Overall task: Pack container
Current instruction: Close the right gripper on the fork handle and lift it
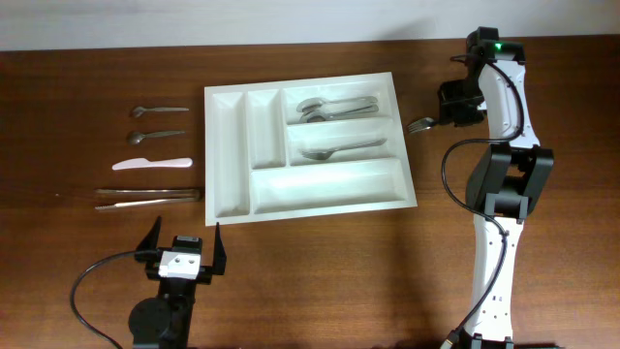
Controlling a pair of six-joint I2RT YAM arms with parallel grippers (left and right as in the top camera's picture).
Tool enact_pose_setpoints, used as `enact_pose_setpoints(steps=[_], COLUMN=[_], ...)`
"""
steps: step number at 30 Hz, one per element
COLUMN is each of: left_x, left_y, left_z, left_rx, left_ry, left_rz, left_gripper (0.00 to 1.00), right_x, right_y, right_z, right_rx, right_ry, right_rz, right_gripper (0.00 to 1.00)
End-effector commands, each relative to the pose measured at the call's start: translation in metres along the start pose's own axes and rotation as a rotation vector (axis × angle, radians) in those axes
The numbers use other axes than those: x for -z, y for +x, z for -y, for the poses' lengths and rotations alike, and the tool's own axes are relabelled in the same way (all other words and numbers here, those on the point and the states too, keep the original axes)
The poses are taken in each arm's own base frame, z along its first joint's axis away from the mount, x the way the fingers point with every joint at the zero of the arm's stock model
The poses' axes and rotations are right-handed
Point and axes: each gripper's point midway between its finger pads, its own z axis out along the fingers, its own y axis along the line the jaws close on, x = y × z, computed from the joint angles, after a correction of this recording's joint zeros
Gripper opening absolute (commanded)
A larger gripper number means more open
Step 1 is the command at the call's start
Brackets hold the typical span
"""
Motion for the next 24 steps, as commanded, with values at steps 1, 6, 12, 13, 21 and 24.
enact_pose_setpoints(steps=[1,6,12,13,21,24], left_x=[0.0,0.0,0.0,0.0,0.0,0.0], left_y=[0.002,0.002,0.002,0.002,0.002,0.002], left_z=[0.0,0.0,0.0,0.0,0.0,0.0], left_rx=[-0.015,-0.016,-0.015,-0.016,-0.016,-0.015], left_ry=[-0.004,-0.004,-0.004,-0.004,-0.004,-0.004], left_rz=[0.0,0.0,0.0,0.0,0.0,0.0], left_gripper=[0.99,0.99,0.99,0.99,0.99,0.99], right_x=[-0.023,-0.023,-0.019,-0.018,0.025,0.045], right_y=[0.001,0.001,-0.001,-0.001,-0.005,-0.006], right_z=[0.018,0.018,0.014,0.013,-0.023,-0.033], right_rx=[0.023,0.059,0.11,0.11,0.182,0.201], right_ry=[0.079,0.079,0.06,0.056,-0.082,-0.126], right_rz=[-0.007,-0.008,-0.003,-0.001,0.054,0.076], right_gripper=[0.04,0.04,0.04,0.04,0.04,0.04])
